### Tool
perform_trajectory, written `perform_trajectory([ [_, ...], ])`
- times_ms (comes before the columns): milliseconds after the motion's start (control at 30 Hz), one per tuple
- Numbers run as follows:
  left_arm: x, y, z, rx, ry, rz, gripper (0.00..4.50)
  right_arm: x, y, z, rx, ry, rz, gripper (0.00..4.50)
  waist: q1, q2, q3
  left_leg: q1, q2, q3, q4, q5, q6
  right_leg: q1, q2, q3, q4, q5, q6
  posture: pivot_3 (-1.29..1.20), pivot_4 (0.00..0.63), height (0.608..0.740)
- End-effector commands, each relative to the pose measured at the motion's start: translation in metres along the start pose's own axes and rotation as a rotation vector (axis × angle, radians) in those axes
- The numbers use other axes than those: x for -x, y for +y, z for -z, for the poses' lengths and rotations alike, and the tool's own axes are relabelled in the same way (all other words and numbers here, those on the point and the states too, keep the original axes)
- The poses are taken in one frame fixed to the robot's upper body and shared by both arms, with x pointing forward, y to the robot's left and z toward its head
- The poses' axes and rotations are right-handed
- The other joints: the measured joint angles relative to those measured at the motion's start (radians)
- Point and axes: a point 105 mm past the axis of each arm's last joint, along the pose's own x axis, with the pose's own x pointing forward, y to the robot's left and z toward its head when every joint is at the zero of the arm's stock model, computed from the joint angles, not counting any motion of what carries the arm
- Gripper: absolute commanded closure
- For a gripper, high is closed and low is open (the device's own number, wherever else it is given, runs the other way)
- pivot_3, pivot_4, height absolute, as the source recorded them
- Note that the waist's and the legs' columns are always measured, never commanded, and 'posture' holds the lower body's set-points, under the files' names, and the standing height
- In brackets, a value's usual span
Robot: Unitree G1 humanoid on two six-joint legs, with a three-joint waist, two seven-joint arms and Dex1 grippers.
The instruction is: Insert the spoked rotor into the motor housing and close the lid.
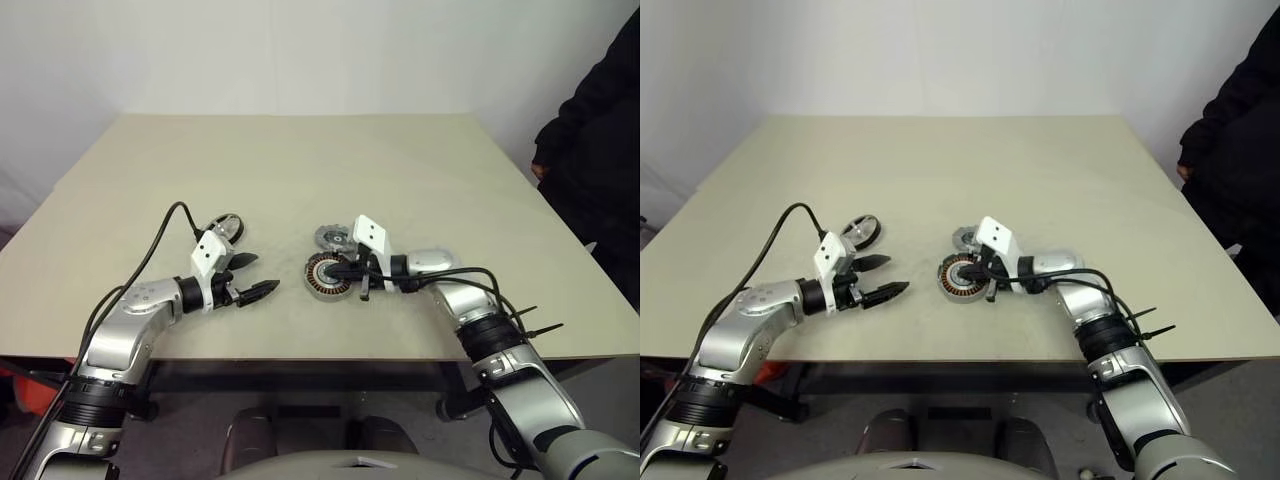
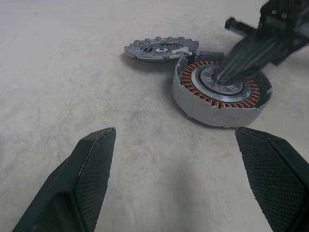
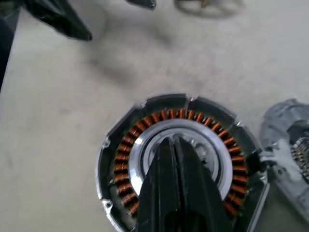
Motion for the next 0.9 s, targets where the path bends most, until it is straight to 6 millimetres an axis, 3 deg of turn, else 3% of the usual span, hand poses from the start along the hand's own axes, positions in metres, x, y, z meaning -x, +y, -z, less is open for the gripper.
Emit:
perform_trajectory([
  [33, 0.003, 0.002, -0.011, -0.035, -0.035, -0.008, 0.32, 0.001, -0.005, -0.001, 0.010, 0.012, 0.024, 4.48, 0.000, 0.000, 0.000, 0.001, 0.000, 0.000, 0.000, 0.000, 0.000, 0.001, 0.000, 0.000, 0.000, 0.000, 0.001, 0.00, 0.000, 0.740],
  [367, 0.004, 0.004, -0.009, -0.005, -0.046, -0.025, 0.32, 0.021, -0.023, -0.050, 0.096, -0.110, 0.082, 4.48, 0.000, 0.000, 0.000, 0.001, 0.000, 0.000, 0.000, 0.000, -0.001, 0.001, 0.000, 0.000, 0.000, -0.001, 0.001, 0.00, 0.000, 0.740],
  [733, 0.010, 0.009, -0.003, 0.057, -0.069, -0.083, 0.32, 0.035, -0.046, -0.048, 0.096, -0.095, 0.192, 4.48, 0.000, 0.000, 0.000, 0.000, -0.002, 0.000, -0.002, 0.000, -0.001, -0.001, 0.000, 0.000, -0.001, 0.001, -0.002, 0.00, 0.000, 0.740],
  [900, 0.015, 0.021, -0.002, 0.117, -0.100, -0.166, 0.32, 0.039, -0.053, -0.049, 0.096, -0.099, 0.221, 4.48, 0.000, 0.000, 0.000, 0.000, -0.002, 0.000, -0.002, 0.000, -0.001, -0.001, 0.000, 0.000, -0.001, 0.000, 0.000, 0.00, 0.000, 0.740],
])
